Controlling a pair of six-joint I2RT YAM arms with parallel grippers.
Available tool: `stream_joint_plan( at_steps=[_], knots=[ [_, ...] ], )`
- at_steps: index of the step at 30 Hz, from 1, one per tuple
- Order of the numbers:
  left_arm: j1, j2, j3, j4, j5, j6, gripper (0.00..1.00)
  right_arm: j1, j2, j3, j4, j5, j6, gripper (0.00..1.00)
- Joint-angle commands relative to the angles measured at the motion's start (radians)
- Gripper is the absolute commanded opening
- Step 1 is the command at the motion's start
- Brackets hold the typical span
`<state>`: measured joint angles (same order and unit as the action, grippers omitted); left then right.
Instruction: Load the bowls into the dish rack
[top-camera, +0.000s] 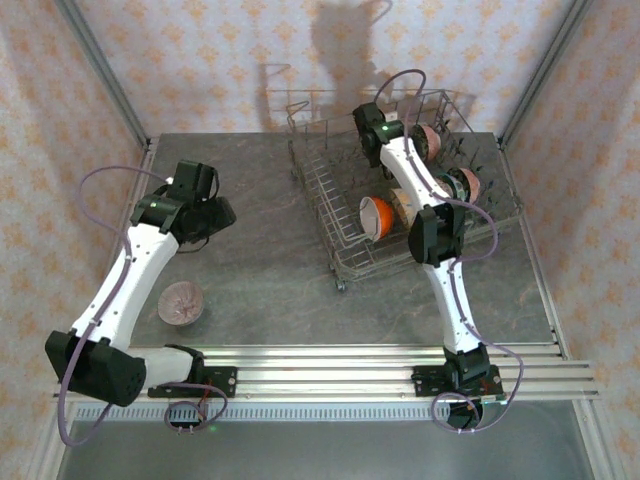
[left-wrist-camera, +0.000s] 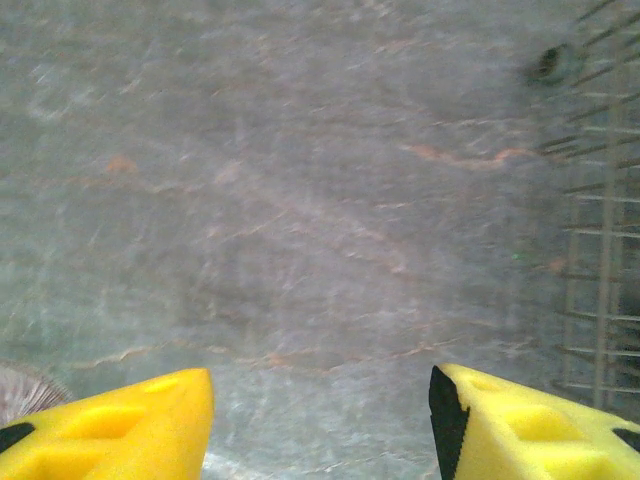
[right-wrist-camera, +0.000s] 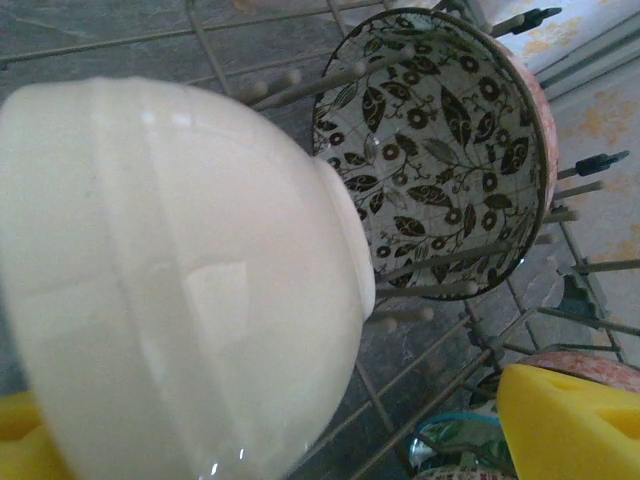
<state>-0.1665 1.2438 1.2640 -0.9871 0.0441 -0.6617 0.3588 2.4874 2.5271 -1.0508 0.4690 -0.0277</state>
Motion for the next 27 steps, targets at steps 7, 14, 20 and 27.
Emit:
stream_joint_plan(
  at_steps=[7, 14, 20, 27],
  knots=[
    [0.138, -0.109, -0.228, -0.121, 0.038, -0.103, 0.59, -0.001, -0.122, -0.044, -0.044, -0.101, 0.002, 0.99],
    [0.2, -0.098, -0.337, -0.093, 0.031, -0.069, 0.59, -0.001, -0.137, -0.053, -0.064, -0.108, -0.004, 1.0],
    [0.232, -0.004, -0.394, -0.04, 0.022, -0.019, 0.59, 0.0, -0.166, -0.067, -0.064, -0.107, -0.01, 1.0],
    [0.234, 0.107, -0.385, 0.021, 0.053, 0.026, 0.57, -0.008, -0.186, -0.078, -0.07, -0.107, -0.032, 1.0]
  ],
)
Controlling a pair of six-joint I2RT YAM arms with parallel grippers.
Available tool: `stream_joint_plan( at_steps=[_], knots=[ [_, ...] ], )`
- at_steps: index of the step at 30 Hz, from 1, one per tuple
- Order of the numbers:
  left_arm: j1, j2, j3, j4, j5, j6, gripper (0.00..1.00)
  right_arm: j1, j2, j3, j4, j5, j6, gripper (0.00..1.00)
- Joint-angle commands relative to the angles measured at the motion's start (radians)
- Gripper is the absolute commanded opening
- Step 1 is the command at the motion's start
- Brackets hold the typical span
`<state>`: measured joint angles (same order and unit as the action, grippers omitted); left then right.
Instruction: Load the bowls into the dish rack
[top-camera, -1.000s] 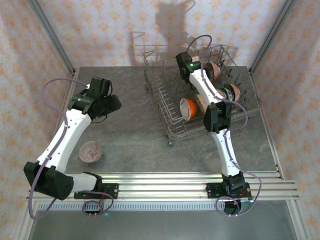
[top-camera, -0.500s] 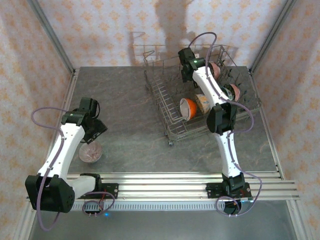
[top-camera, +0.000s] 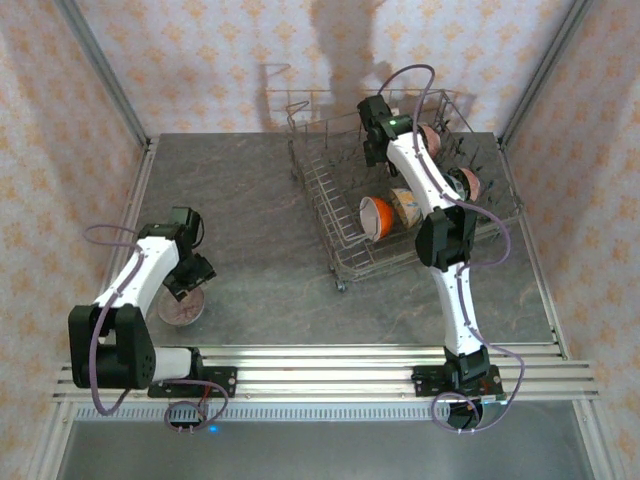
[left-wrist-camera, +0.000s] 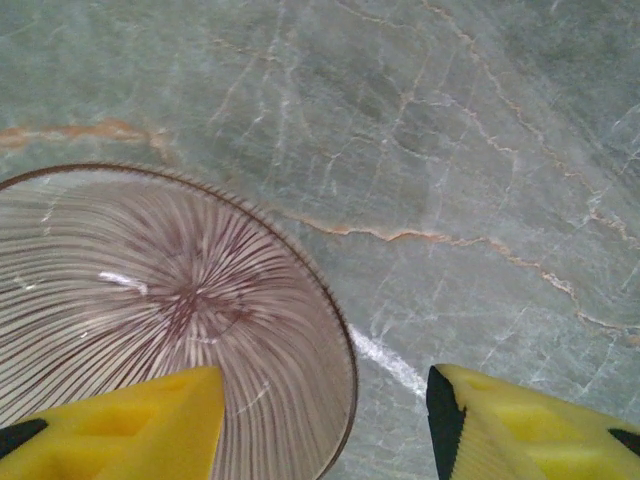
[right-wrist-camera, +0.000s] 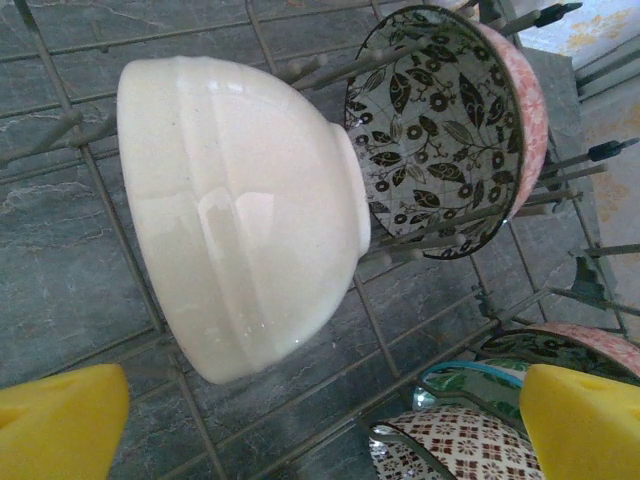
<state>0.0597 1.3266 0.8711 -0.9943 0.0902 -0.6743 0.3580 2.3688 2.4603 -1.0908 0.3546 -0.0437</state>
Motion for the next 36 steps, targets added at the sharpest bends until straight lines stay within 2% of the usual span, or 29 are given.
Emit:
stream_joint_plan(
  at_steps=[1, 10, 15, 25, 32, 36],
  knots=[
    [0.008, 0.036, 0.012, 0.028, 0.003, 0.048, 0.57, -0.01, -0.07, -0.012, -0.03, 0.005, -0.018, 1.0],
    [0.008, 0.064, -0.038, 0.038, -0.017, 0.081, 0.54, -0.017, -0.126, -0.045, -0.014, -0.025, -0.024, 1.0],
    [0.008, 0.104, -0.038, 0.057, -0.002, 0.087, 0.47, -0.017, -0.141, -0.061, -0.013, -0.025, -0.019, 1.0],
    [0.008, 0.131, -0.049, 0.082, 0.024, 0.098, 0.25, -0.017, -0.183, -0.119, -0.002, -0.029, -0.001, 1.0],
    [0.008, 0.087, -0.036, 0.074, 0.043, 0.093, 0.05, -0.016, -0.201, -0.115, -0.01, -0.036, 0.007, 1.0],
    [0.008, 0.028, -0.013, 0.084, 0.1, 0.076, 0.0, -0.007, -0.206, -0.082, -0.026, -0.069, 0.01, 1.0]
  ],
)
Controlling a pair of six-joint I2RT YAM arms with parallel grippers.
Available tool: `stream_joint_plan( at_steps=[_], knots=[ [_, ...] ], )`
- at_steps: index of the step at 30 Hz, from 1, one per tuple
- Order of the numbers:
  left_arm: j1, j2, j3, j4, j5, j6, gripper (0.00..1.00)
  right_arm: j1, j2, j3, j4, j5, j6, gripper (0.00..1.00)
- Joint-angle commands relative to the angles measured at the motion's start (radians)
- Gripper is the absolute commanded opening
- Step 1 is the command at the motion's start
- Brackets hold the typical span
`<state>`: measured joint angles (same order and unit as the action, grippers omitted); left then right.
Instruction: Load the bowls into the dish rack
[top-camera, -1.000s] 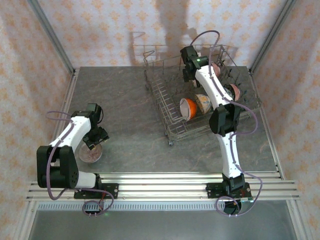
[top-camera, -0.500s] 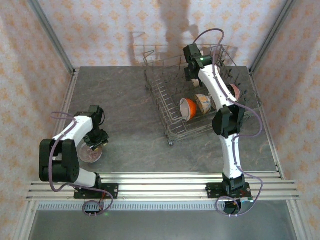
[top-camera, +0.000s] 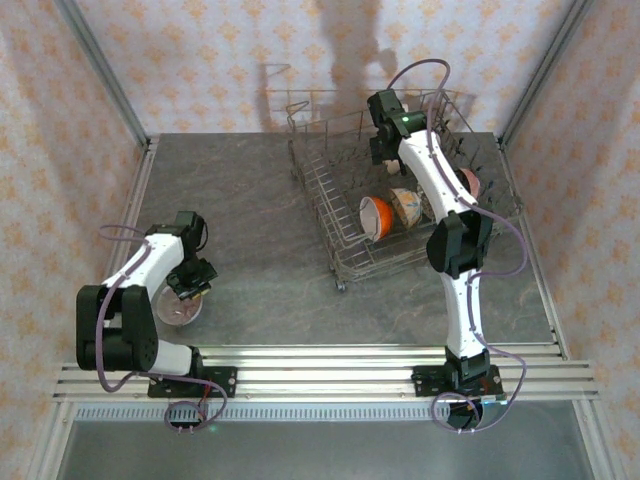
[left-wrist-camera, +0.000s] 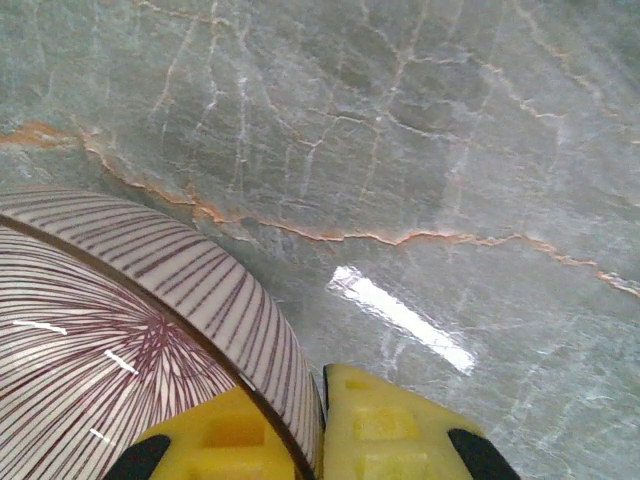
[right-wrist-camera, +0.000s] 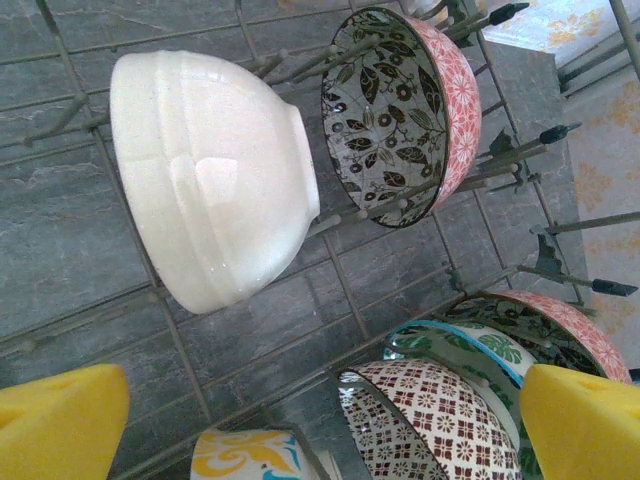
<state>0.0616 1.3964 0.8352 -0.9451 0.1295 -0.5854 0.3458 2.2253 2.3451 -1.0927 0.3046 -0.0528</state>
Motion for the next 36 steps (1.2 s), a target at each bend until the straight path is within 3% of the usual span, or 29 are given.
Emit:
stream_joint_plan(
  at_steps=[1, 8, 13, 17, 25, 36],
  knots=[
    [0.006, -0.063, 0.032, 0.038, 0.077, -0.023, 0.0, 0.009, -0.061, 0.046, -0.032, -0.026, 0.018, 0.99],
    [-0.007, -0.196, 0.159, 0.084, 0.176, -0.18, 0.0, 0.083, -0.072, 0.161, -0.066, -0.069, 0.002, 0.98],
    [-0.049, -0.287, 0.242, 0.222, 0.133, -0.403, 0.0, 0.184, -0.109, 0.238, -0.062, -0.142, -0.019, 0.97],
    [-0.09, -0.269, 0.322, 0.266, 0.083, -0.504, 0.0, 0.271, -0.148, 0.205, -0.005, -0.213, -0.024, 0.96],
    [-0.149, -0.185, 0.426, 0.344, 0.034, -0.629, 0.0, 0.41, -0.224, 0.008, 0.181, -0.411, 0.017, 0.87],
    [-0.18, -0.153, 0.486, 0.361, -0.023, -0.727, 0.0, 0.538, -0.317, -0.319, 0.516, -0.494, 0.092, 0.72]
  ],
)
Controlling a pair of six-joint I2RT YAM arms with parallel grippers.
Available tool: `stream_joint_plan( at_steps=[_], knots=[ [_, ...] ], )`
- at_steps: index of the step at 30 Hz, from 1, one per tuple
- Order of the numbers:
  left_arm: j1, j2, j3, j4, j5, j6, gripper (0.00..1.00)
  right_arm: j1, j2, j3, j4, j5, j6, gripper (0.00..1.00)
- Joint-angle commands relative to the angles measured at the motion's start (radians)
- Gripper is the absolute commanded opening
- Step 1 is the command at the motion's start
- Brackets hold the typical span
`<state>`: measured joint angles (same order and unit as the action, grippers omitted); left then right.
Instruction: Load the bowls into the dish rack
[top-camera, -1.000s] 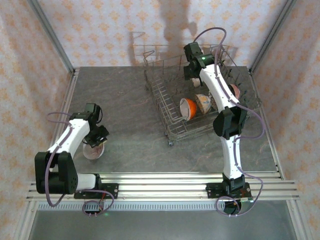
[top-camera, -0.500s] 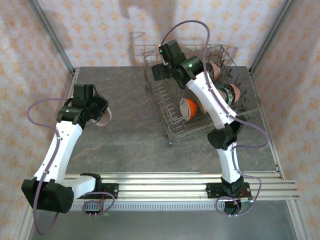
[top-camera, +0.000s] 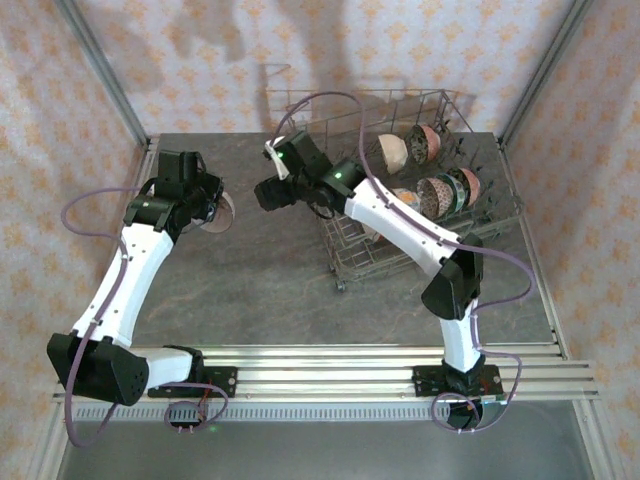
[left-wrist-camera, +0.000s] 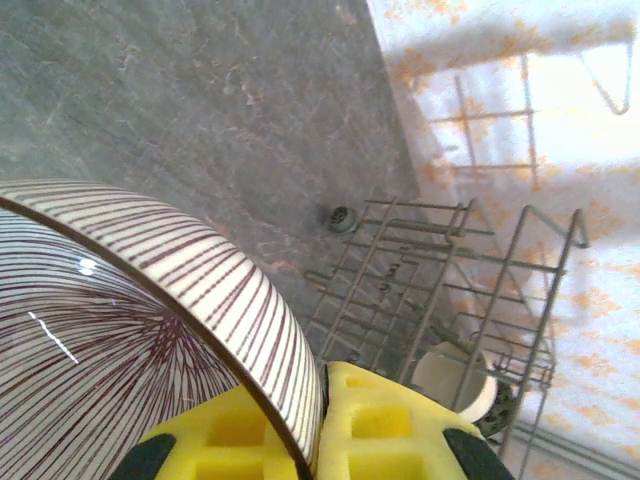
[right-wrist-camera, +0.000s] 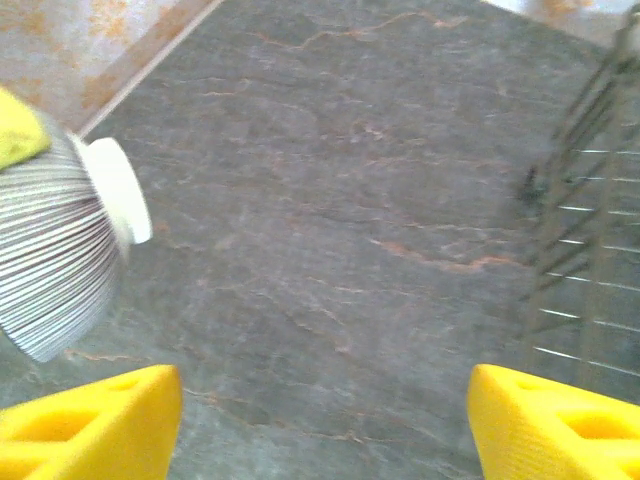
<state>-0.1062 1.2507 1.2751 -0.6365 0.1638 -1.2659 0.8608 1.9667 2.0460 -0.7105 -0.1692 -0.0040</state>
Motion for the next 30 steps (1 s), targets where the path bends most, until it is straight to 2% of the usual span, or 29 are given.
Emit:
stream_joint_plan(
  at_steps=[1, 4, 10, 13, 30],
  knots=[
    [-0.014, -0.005, 0.049, 0.047, -0.063, -0.052, 0.0, 0.041, -0.052, -0.019, 0.134, -0.011, 0.035, 0.7],
    [-0.015, -0.012, 0.04, 0.047, -0.071, -0.079, 0.0, 0.081, -0.045, -0.024, 0.149, 0.046, 0.013, 0.68],
    [-0.016, -0.009, 0.037, 0.059, -0.046, -0.102, 0.0, 0.107, -0.038, -0.076, 0.241, -0.011, 0.054, 0.64],
    [-0.016, -0.012, 0.038, 0.063, -0.04, -0.109, 0.0, 0.129, -0.025, -0.098, 0.281, 0.02, 0.053, 0.63],
    [-0.026, -0.02, 0.043, 0.083, -0.018, -0.133, 0.0, 0.136, 0.025, -0.228, 0.515, 0.137, 0.141, 0.56]
  ],
)
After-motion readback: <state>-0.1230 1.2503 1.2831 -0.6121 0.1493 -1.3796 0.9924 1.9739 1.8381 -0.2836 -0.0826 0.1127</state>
